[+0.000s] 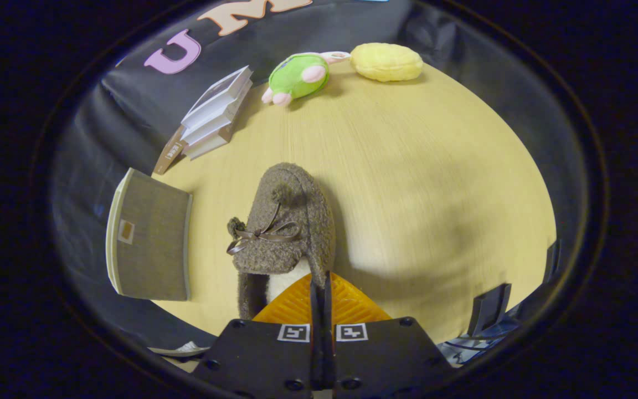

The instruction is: Open the storage box then place both shoes into the box .Put the left shoe in first, then the right shoe, with the right side of both shoes facing outward in a uniform manner.

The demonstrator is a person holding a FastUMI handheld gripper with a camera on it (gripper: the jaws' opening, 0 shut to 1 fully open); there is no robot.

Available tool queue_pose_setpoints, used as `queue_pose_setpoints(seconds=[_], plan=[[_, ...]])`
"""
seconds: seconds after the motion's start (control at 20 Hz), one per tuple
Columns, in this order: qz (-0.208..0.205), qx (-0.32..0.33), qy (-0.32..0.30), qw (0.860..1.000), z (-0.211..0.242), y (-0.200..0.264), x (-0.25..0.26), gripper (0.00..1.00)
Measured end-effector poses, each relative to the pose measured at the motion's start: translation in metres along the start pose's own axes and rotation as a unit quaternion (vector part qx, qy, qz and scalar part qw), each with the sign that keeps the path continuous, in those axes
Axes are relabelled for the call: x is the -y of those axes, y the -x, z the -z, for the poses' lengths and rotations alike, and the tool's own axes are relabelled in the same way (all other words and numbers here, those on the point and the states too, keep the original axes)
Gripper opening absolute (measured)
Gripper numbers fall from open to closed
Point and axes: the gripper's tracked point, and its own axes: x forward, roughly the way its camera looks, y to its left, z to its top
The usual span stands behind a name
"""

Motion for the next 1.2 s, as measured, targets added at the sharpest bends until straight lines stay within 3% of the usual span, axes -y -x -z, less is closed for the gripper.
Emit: queue_pose_setpoints(seconds=[0.35,1.2], plan=[[-0.045,0.020,-0.024,0.998,-0.010,0.037,-0.071,0.04],[-0.163,0.038,0.028,0.985,-0.024,0.075,-0.278,0.04]])
